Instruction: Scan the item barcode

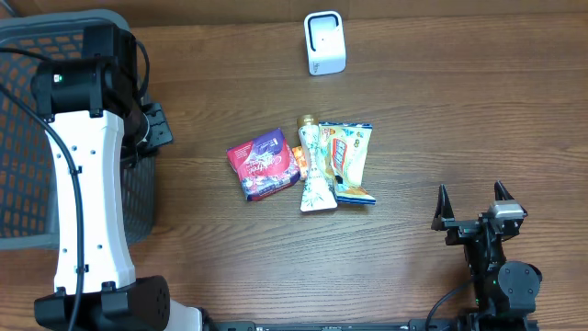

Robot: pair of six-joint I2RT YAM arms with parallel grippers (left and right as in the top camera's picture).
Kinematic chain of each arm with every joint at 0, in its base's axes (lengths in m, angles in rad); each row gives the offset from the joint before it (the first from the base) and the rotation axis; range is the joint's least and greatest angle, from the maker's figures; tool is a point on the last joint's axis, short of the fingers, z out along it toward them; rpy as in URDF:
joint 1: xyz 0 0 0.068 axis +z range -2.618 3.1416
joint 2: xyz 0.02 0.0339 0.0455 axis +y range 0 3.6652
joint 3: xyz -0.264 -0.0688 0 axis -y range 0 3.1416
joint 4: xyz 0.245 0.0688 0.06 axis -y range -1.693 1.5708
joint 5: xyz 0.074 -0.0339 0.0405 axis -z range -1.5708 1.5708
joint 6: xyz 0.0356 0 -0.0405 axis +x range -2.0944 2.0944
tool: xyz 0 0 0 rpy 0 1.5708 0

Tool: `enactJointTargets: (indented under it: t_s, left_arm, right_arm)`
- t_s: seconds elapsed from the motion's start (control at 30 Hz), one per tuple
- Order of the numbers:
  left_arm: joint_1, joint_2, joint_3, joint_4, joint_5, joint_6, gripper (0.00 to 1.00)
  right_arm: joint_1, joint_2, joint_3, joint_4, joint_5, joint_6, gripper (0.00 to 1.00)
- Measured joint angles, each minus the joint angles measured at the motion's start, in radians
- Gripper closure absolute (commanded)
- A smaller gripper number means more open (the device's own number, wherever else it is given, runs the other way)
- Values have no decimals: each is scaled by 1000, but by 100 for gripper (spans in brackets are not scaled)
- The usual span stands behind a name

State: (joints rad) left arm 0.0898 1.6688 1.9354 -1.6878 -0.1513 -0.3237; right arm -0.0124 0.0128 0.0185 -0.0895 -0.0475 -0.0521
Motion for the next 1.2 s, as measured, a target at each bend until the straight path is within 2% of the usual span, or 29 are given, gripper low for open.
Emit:
enactJointTargets:
  t_s: [0.63,0.93,1.2]
  left_arm:
    - [133,0,-58,18,-31,-13,96]
    - [134,0,-59,238,137,44,96]
    - [134,8,-60,325,138,71,96]
  right_arm:
    - [0,0,0,0,0,0,0]
    - [0,0,0,0,0,0,0]
    - [0,0,0,0,0,0,0]
